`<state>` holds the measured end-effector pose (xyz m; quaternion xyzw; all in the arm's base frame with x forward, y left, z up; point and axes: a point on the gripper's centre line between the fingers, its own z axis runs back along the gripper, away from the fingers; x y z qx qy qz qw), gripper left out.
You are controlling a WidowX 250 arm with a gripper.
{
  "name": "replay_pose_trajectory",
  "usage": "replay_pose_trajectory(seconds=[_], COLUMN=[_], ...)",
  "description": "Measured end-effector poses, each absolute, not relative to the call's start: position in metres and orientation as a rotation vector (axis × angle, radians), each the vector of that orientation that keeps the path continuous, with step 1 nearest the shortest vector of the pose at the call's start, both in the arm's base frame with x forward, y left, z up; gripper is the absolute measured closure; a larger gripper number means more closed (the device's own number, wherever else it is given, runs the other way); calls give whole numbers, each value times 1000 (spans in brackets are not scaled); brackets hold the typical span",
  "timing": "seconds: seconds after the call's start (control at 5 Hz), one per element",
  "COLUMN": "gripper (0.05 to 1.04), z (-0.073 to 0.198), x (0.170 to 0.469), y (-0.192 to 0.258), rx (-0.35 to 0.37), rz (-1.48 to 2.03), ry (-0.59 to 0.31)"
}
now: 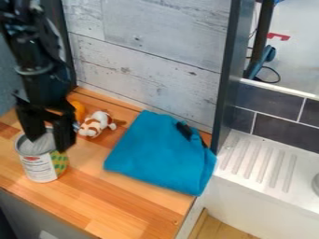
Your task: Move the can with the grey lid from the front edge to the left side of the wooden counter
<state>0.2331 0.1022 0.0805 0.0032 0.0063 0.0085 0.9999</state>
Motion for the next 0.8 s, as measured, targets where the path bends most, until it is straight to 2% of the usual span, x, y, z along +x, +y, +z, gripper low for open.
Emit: replay_pose_trajectory(seconds=[0.2,0.4,0.6,0.8], gripper=[81,81,81,81], z=[95,102,124,145], x=[231,227,226,226], y=[106,82,48,15], rx=[39,27,43,54], rz=[21,-13,-64,-106], ry=[-5,44,35,-42])
